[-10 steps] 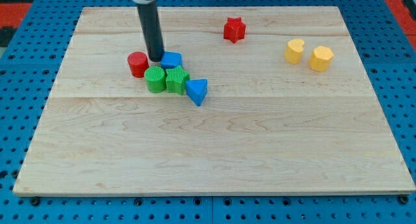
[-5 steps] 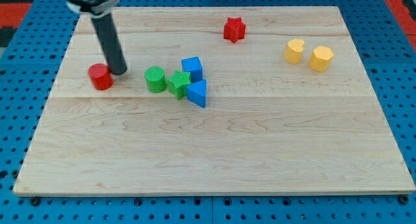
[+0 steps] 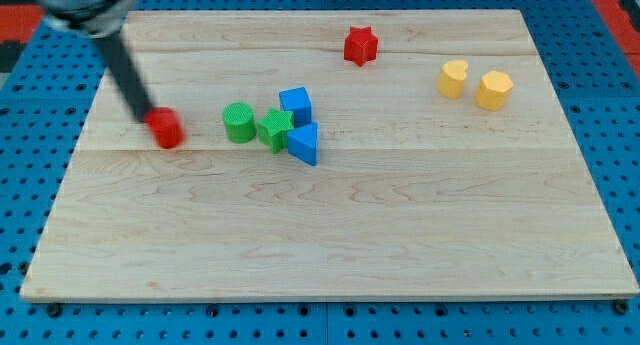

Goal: Push the red circle closer to the yellow heart

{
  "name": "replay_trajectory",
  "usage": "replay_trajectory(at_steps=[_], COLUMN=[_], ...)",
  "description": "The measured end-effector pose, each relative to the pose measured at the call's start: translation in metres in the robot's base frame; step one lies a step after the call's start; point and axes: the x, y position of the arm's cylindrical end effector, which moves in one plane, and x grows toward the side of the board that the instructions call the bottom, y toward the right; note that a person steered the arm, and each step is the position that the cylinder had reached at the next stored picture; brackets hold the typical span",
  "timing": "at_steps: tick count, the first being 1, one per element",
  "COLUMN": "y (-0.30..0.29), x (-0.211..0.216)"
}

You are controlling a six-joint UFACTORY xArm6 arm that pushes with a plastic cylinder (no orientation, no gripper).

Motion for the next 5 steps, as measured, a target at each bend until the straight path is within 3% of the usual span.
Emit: replay_trajectory(at_steps=[1,2,3,4,5], y=[0.017,-0.044,-0.038,0.026,0.032], x=[-0.008,0.011,0.093,0.105,0.059])
